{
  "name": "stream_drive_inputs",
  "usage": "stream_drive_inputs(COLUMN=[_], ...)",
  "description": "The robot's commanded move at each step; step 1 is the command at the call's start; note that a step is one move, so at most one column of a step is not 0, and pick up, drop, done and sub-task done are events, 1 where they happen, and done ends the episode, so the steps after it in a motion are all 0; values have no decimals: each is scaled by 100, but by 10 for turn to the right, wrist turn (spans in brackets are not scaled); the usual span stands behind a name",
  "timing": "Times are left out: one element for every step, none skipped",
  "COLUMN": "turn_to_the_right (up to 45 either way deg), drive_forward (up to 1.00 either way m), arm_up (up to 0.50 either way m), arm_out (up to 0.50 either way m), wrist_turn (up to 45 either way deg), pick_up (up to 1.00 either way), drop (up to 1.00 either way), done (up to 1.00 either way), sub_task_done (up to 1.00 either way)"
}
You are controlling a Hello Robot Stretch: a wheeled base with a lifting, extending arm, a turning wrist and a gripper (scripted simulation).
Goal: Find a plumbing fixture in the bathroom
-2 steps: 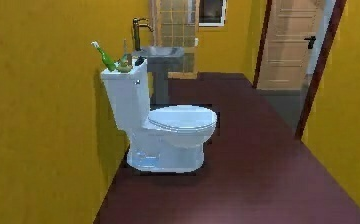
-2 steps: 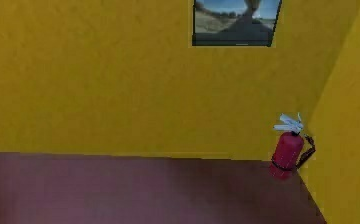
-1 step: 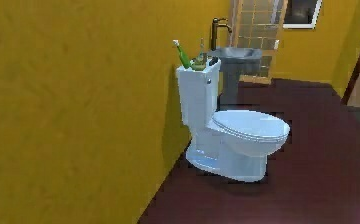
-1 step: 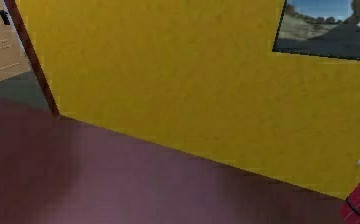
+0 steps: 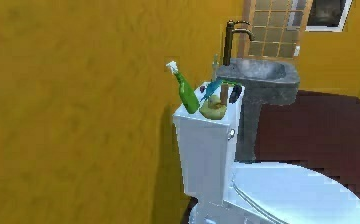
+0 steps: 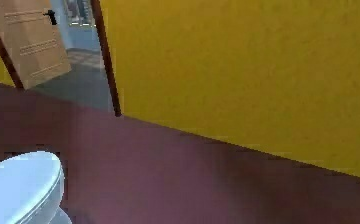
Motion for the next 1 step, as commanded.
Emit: stream_drive_inputs(turn_to_the_right=[270], drive_forward=[0], arm_up=[0], arm_out=[0], wrist_turn=[0], pick_up=[0], drop=[0], done=[0], sub_task_done=[0])
